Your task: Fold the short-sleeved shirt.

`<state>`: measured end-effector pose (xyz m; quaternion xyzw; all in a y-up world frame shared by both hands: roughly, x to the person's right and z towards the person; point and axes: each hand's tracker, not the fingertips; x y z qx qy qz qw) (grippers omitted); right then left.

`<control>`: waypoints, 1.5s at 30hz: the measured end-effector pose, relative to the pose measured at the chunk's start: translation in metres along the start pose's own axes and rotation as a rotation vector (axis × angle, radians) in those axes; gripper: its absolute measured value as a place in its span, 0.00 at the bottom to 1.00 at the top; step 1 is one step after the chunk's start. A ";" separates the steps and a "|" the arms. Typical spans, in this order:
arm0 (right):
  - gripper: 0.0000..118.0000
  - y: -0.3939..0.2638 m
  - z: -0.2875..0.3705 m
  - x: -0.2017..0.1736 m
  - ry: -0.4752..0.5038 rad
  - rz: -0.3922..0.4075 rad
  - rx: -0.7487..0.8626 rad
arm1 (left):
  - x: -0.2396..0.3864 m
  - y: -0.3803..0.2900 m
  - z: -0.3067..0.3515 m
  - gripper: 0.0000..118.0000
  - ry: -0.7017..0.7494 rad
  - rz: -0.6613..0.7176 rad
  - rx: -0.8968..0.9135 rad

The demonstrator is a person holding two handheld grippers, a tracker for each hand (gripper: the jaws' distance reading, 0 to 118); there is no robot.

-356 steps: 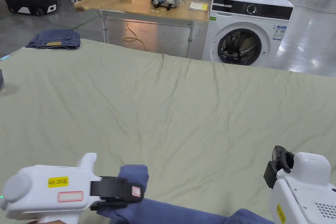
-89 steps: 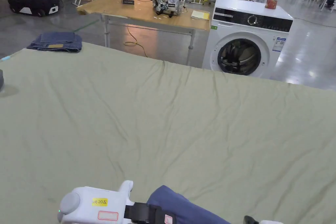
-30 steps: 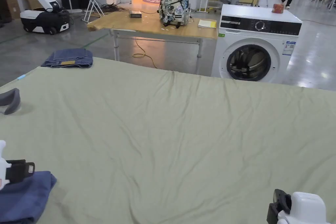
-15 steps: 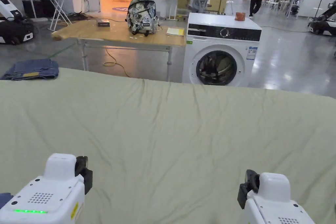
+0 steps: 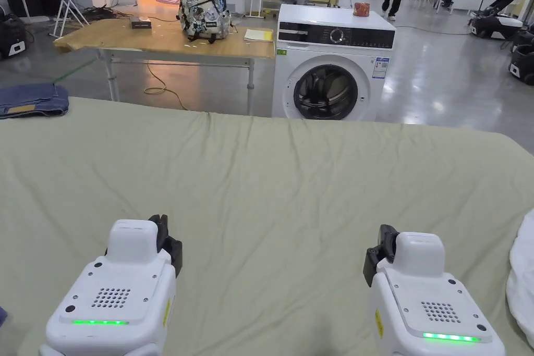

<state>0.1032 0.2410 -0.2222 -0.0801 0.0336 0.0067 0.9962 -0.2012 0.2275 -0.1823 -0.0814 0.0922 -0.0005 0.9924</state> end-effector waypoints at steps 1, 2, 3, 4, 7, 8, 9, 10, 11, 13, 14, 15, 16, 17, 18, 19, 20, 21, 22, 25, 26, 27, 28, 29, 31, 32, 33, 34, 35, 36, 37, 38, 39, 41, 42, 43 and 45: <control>0.00 0.000 0.000 0.001 -0.006 -0.008 -0.001 | -0.001 0.000 -0.001 0.01 0.002 -0.002 -0.002; 0.00 0.000 0.000 0.002 -0.009 -0.020 -0.001 | -0.001 0.000 -0.001 0.01 0.002 -0.005 -0.008; 0.00 0.000 -0.001 0.003 -0.008 -0.025 0.003 | -0.001 -0.001 0.000 0.01 0.003 -0.005 -0.010; 0.00 0.000 -0.001 0.003 -0.011 -0.025 0.004 | -0.001 -0.002 0.000 0.01 0.004 -0.004 -0.010; 0.00 0.000 -0.002 0.003 -0.014 -0.031 0.003 | -0.003 0.000 0.000 0.01 0.015 0.004 -0.013; 0.00 0.000 -0.002 0.002 -0.012 -0.035 0.003 | -0.004 0.000 0.000 0.01 0.016 0.007 -0.009; 0.00 0.000 -0.002 0.002 -0.011 -0.034 0.003 | -0.004 0.001 0.000 0.01 0.017 0.008 -0.005; 0.00 0.000 -0.001 0.001 -0.010 -0.032 0.003 | -0.004 0.002 0.000 0.01 0.020 0.002 -0.005; 0.00 0.000 -0.002 0.000 -0.009 -0.030 0.004 | -0.004 0.002 -0.001 0.01 0.025 -0.005 -0.007; 0.00 -0.001 -0.001 -0.001 -0.004 -0.031 0.006 | -0.006 0.002 0.000 0.01 0.018 -0.003 -0.001; 0.00 -0.001 -0.001 -0.002 -0.002 -0.030 0.007 | -0.007 0.003 0.001 0.01 0.003 0.005 -0.001; 0.00 -0.001 -0.001 -0.003 -0.002 -0.025 0.005 | -0.006 0.003 0.001 0.01 0.015 0.000 -0.003; 0.00 -0.002 -0.001 -0.004 -0.002 -0.021 0.003 | -0.005 0.004 0.001 0.00 0.016 -0.002 -0.005; 0.00 -0.002 -0.001 -0.004 0.001 -0.021 0.001 | -0.006 0.004 0.003 0.00 0.020 -0.006 0.000; 0.00 -0.002 0.000 -0.004 0.002 -0.022 0.000 | -0.006 0.004 0.003 0.00 0.028 -0.010 0.003; 0.00 -0.002 0.000 -0.005 0.002 -0.021 0.001 | -0.006 0.004 0.004 0.00 0.032 -0.011 0.006; 0.00 -0.002 0.001 -0.005 0.004 -0.022 0.002 | -0.006 0.004 0.005 0.00 0.038 -0.008 0.016; 0.00 -0.002 0.001 -0.005 0.005 -0.021 0.001 | -0.007 0.005 0.006 0.00 0.038 -0.005 0.009; 0.00 -0.002 0.002 -0.006 0.004 -0.020 0.002 | -0.008 0.006 0.007 0.00 0.036 0.003 0.010; 0.00 -0.001 0.003 -0.007 0.006 -0.012 0.008 | -0.008 0.008 0.006 0.00 0.052 0.006 0.013; 0.00 -0.001 0.003 -0.007 0.006 -0.011 0.009 | -0.008 0.008 0.006 0.00 0.073 0.003 0.026; 0.00 -0.001 0.003 -0.007 0.004 -0.008 0.009 | -0.008 0.008 0.007 0.00 0.075 0.008 0.040; 0.02 -0.002 0.003 -0.008 -0.005 -0.002 0.012 | -0.009 0.009 0.007 0.01 0.079 0.014 0.047; 0.14 -0.002 0.003 -0.008 -0.009 0.004 0.015 | -0.010 0.010 0.008 0.09 0.080 0.021 0.051; 0.44 -0.003 0.003 -0.007 -0.002 0.004 0.012 | -0.011 0.011 0.007 0.28 0.080 0.024 0.057; 0.58 -0.003 0.002 -0.006 0.005 0.001 0.003 | -0.012 0.011 0.007 0.39 0.078 0.024 0.057; 0.62 -0.003 0.002 -0.006 0.002 0.001 -0.003 | -0.013 0.012 0.007 0.47 0.079 0.021 0.057; 0.63 -0.003 0.003 -0.007 -0.010 0.003 -0.001 | -0.013 0.013 0.007 0.54 0.084 0.019 0.058; 0.64 -0.004 0.003 -0.008 -0.023 0.009 0.008 | -0.013 0.013 0.008 0.61 0.084 0.021 0.062; 0.68 -0.004 0.003 -0.008 -0.028 0.017 0.014 | -0.014 0.013 0.008 0.63 0.082 0.023 0.067; 0.68 -0.003 0.003 -0.008 -0.031 0.026 0.017 | -0.015 0.013 0.009 0.64 0.082 0.026 0.074; 0.69 -0.003 0.002 -0.008 -0.035 0.034 0.018 | -0.016 0.013 0.010 0.64 0.075 0.033 0.085; 0.73 -0.003 0.001 -0.009 -0.036 0.042 0.019 | -0.017 0.014 0.010 0.66 0.064 0.035 0.084; 0.82 -0.002 0.000 -0.010 -0.035 0.053 0.021 | -0.018 0.015 0.008 0.71 0.048 0.031 0.063; 0.82 -0.002 0.000 -0.011 -0.036 0.054 0.021 | -0.018 0.015 0.007 0.71 0.046 0.027 0.058; 0.82 -0.001 -0.001 -0.014 -0.037 0.058 0.022 | -0.017 0.015 0.007 0.71 0.050 0.023 0.059; 0.82 -0.001 -0.001 -0.016 -0.029 0.067 0.030 | -0.018 0.013 0.005 0.71 0.049 0.029 0.063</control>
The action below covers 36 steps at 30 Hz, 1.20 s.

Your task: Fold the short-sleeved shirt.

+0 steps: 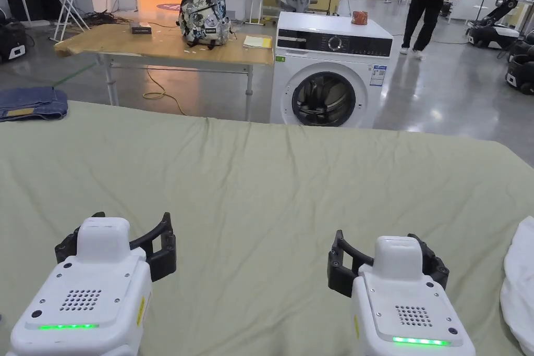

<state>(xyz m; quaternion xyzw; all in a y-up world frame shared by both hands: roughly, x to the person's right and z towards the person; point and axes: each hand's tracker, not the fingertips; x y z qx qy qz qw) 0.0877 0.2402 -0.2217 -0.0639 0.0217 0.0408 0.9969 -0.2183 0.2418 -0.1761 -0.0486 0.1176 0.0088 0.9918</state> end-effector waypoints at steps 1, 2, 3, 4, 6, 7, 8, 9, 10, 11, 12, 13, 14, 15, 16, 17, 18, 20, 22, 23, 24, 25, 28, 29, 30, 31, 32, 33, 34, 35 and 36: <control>0.82 0.000 0.000 -0.001 0.004 0.008 0.005 | 0.000 0.000 -0.001 0.71 0.002 0.006 0.002; 0.82 0.000 0.000 -0.003 0.011 0.015 0.010 | -0.001 0.000 -0.001 0.71 0.003 0.015 -0.002; 0.82 0.000 0.000 -0.004 0.018 0.014 0.012 | -0.001 0.000 -0.003 0.71 0.002 0.018 -0.006; 0.82 0.000 0.000 -0.007 0.008 0.019 0.012 | -0.002 0.000 -0.004 0.71 0.021 0.011 -0.028; 0.82 0.000 -0.002 -0.009 0.000 0.021 0.010 | -0.001 0.000 -0.007 0.71 0.040 0.007 -0.041; 0.82 -0.001 -0.002 -0.009 0.009 0.010 0.016 | -0.002 -0.001 -0.006 0.72 0.040 0.012 -0.040; 0.82 -0.002 -0.002 -0.007 0.043 -0.016 0.024 | -0.004 -0.002 -0.007 0.71 0.036 0.026 -0.036; 0.82 -0.002 -0.003 -0.005 0.064 -0.030 0.017 | -0.005 -0.001 -0.007 0.71 0.034 0.032 -0.034; 0.82 -0.001 -0.003 -0.005 0.064 -0.035 0.015 | -0.005 -0.001 -0.006 0.71 0.033 0.034 -0.031; 0.82 -0.001 -0.004 -0.005 0.058 -0.044 0.009 | -0.005 -0.001 -0.006 0.71 0.038 0.031 -0.024; 0.82 0.002 -0.005 -0.006 0.048 -0.055 -0.007 | -0.004 -0.001 -0.006 0.71 0.049 0.018 -0.015; 0.82 0.004 -0.006 -0.006 0.040 -0.066 -0.017 | -0.003 0.000 -0.006 0.71 0.058 -0.001 -0.009; 0.82 0.006 -0.007 -0.007 0.028 -0.078 -0.022 | -0.001 0.001 -0.006 0.71 0.079 -0.032 -0.009; 0.82 0.008 -0.007 -0.008 0.016 -0.078 -0.025 | 0.000 0.002 -0.007 0.72 0.086 -0.035 -0.017; 0.82 0.010 -0.007 -0.006 0.020 -0.085 -0.028 | 0.001 0.003 -0.007 0.71 0.079 -0.032 -0.022; 0.82 0.012 -0.007 -0.004 0.034 -0.111 -0.031 | -0.001 0.003 -0.007 0.72 0.057 -0.022 -0.026; 0.82 0.014 -0.006 -0.002 0.052 -0.137 -0.030 | -0.002 0.003 -0.008 0.72 0.034 -0.007 -0.028; 0.82 0.019 -0.005 0.001 0.070 -0.167 -0.039 | -0.004 0.003 -0.009 0.72 0.018 0.005 -0.044; 0.82 0.024 -0.005 0.000 0.044 -0.176 -0.052 | -0.004 0.002 -0.010 0.71 0.015 0.008 -0.043; 0.82 0.027 -0.005 -0.003 0.011 -0.167 -0.058 | -0.005 0.001 -0.009 0.72 0.010 0.011 -0.043; 0.82 0.028 -0.005 -0.005 -0.019 -0.153 -0.057 | -0.006 0.000 -0.010 0.71 0.001 0.014 -0.048; 0.82 0.029 -0.005 -0.006 -0.038 -0.145 -0.047 | -0.006 0.000 -0.010 0.71 -0.009 0.018 -0.052; 0.82 0.029 -0.003 -0.008 -0.048 -0.139 -0.025 | -0.009 0.002 -0.010 0.72 -0.042 0.038 -0.051; 0.82 0.029 -0.003 -0.008 -0.042 -0.146 -0.025 | -0.009 0.002 -0.009 0.71 -0.046 0.041 -0.043; 0.82 0.029 -0.003 -0.008 -0.030 -0.158 -0.031 | -0.009 0.003 -0.009 0.71 -0.050 0.045 -0.030; 0.82 0.029 -0.003 -0.008 -0.018 -0.169 -0.046 | -0.010 0.004 -0.008 0.71 -0.056 0.046 -0.020; 0.82 0.029 -0.003 -0.009 -0.019 -0.178 -0.060 | -0.010 0.005 -0.007 0.71 -0.056 0.045 -0.013; 0.82 0.029 -0.003 -0.010 -0.024 -0.183 -0.069 | -0.010 0.006 -0.006 0.72 -0.058 0.045 -0.006; 0.82 0.029 -0.004 -0.011 -0.027 -0.184 -0.076 | -0.010 0.007 -0.006 0.71 -0.063 0.046 0.000; 0.82 0.029 -0.004 -0.012 -0.034 -0.187 -0.081 | -0.011 0.007 -0.006 0.72 -0.065 0.045 0.001; 0.82 0.028 -0.005 -0.012 -0.043 -0.191 -0.086 | -0.011 0.007 -0.006 0.71 -0.067 0.042 0.001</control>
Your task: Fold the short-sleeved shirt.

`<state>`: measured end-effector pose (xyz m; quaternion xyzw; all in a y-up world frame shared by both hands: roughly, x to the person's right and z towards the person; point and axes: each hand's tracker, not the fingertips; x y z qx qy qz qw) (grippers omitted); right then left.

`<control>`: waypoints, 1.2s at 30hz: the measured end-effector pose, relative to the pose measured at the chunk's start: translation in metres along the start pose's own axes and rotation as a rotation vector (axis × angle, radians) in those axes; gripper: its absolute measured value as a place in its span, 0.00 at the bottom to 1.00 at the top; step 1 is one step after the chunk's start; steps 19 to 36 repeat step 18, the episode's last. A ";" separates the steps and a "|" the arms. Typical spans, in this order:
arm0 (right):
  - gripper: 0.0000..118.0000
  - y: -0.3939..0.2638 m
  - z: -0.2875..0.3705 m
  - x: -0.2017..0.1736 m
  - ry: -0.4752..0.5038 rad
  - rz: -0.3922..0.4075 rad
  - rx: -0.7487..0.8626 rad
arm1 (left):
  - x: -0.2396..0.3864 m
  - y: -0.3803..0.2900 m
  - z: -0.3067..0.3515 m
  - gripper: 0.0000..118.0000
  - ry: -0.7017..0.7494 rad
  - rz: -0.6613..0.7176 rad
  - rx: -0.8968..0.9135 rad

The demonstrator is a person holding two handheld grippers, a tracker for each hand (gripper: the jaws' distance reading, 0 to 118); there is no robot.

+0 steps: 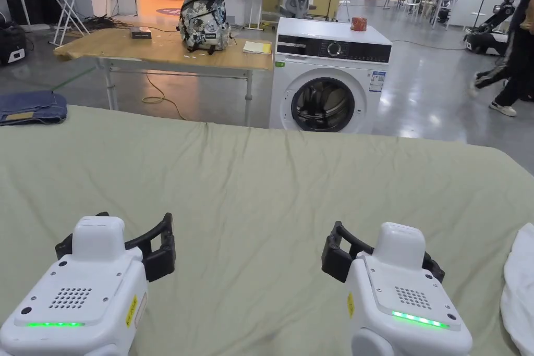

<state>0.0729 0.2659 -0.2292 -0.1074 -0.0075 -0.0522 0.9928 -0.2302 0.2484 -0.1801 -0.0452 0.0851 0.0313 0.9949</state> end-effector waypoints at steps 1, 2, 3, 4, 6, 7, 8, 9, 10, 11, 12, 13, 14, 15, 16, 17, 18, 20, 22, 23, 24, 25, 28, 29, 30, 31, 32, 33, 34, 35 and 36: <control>0.82 -0.001 -0.001 0.000 -0.005 -0.002 -0.004 | 0.000 0.000 0.000 0.71 -0.002 -0.002 0.001; 0.82 -0.002 -0.001 0.000 -0.008 -0.005 -0.007 | 0.000 0.000 0.000 0.72 -0.003 -0.007 0.000; 0.82 -0.003 -0.002 0.001 -0.011 -0.010 -0.011 | 0.000 0.000 0.000 0.72 -0.003 -0.010 0.000; 0.82 -0.003 -0.003 0.001 -0.013 -0.014 -0.018 | 0.000 -0.001 -0.001 0.71 -0.004 -0.014 0.001; 0.82 -0.004 -0.004 0.001 -0.020 -0.018 -0.031 | 0.000 0.000 -0.003 0.72 0.002 -0.034 -0.002; 0.82 -0.005 -0.005 0.001 -0.029 -0.015 -0.035 | 0.001 0.000 -0.004 0.72 0.008 -0.041 -0.002; 0.82 -0.006 -0.005 0.001 -0.035 -0.015 -0.033 | 0.001 -0.001 -0.005 0.72 0.010 -0.044 -0.002; 0.82 -0.008 -0.005 0.001 -0.039 -0.013 -0.025 | 0.001 -0.001 -0.005 0.72 0.011 -0.044 -0.002; 0.82 -0.009 -0.006 0.000 -0.058 0.005 -0.023 | 0.001 -0.001 -0.005 0.72 0.011 -0.043 0.000; 0.82 -0.010 -0.008 0.000 -0.064 0.020 -0.032 | 0.001 -0.001 -0.005 0.71 0.011 -0.040 0.002; 0.82 -0.009 -0.010 0.002 -0.039 0.024 -0.053 | 0.001 -0.002 -0.004 0.71 0.012 -0.038 0.002; 0.82 -0.009 -0.011 0.003 -0.028 0.016 -0.067 | 0.002 -0.002 -0.005 0.72 0.014 -0.037 -0.002; 0.82 -0.010 -0.010 0.003 -0.038 0.006 -0.066 | 0.002 -0.002 -0.005 0.71 0.013 -0.036 -0.004; 0.82 -0.011 -0.010 0.006 -0.037 -0.008 -0.055 | 0.003 -0.003 -0.005 0.72 0.013 -0.037 -0.005; 0.82 -0.012 -0.009 0.009 -0.007 -0.027 -0.041 | 0.004 -0.005 -0.005 0.72 0.015 -0.039 -0.008; 0.82 -0.012 -0.010 0.011 -0.008 -0.024 -0.046 | 0.004 -0.006 -0.006 0.72 0.017 -0.041 -0.011; 0.82 -0.011 -0.011 0.009 -0.019 -0.020 -0.051 | 0.004 -0.006 -0.006 0.71 0.015 -0.041 -0.015; 0.82 -0.011 -0.011 0.009 -0.019 -0.020 -0.051 | 0.004 -0.006 -0.006 0.71 0.015 -0.041 -0.015; 0.82 -0.011 -0.011 0.009 -0.019 -0.020 -0.051 | 0.004 -0.006 -0.006 0.71 0.015 -0.041 -0.015; 0.82 -0.011 -0.011 0.009 -0.019 -0.020 -0.051 | 0.004 -0.006 -0.006 0.71 0.015 -0.041 -0.015; 0.82 -0.011 -0.011 0.009 -0.019 -0.020 -0.051 | 0.004 -0.006 -0.006 0.71 0.015 -0.041 -0.015; 0.82 -0.011 -0.011 0.009 -0.019 -0.020 -0.051 | 0.004 -0.006 -0.006 0.71 0.015 -0.041 -0.015; 0.82 -0.011 -0.011 0.009 -0.019 -0.020 -0.051 | 0.004 -0.006 -0.006 0.71 0.015 -0.041 -0.015; 0.82 -0.011 -0.011 0.009 -0.019 -0.020 -0.051 | 0.004 -0.006 -0.006 0.71 0.015 -0.041 -0.015; 0.82 -0.011 -0.011 0.009 -0.019 -0.020 -0.051 | 0.004 -0.006 -0.006 0.71 0.015 -0.041 -0.015; 0.82 -0.011 -0.011 0.009 -0.019 -0.020 -0.051 | 0.004 -0.006 -0.006 0.71 0.015 -0.041 -0.015; 0.82 -0.011 -0.011 0.009 -0.019 -0.020 -0.051 | 0.004 -0.006 -0.006 0.71 0.015 -0.041 -0.015; 0.82 -0.011 -0.011 0.009 -0.019 -0.020 -0.051 | 0.004 -0.006 -0.006 0.71 0.015 -0.041 -0.015; 0.82 -0.011 -0.011 0.009 -0.019 -0.020 -0.051 | 0.004 -0.006 -0.006 0.71 0.015 -0.041 -0.015; 0.82 -0.011 -0.011 0.009 -0.019 -0.020 -0.051 | 0.004 -0.006 -0.006 0.71 0.015 -0.041 -0.015; 0.82 -0.011 -0.011 0.009 -0.019 -0.020 -0.051 | 0.004 -0.006 -0.006 0.71 0.015 -0.041 -0.015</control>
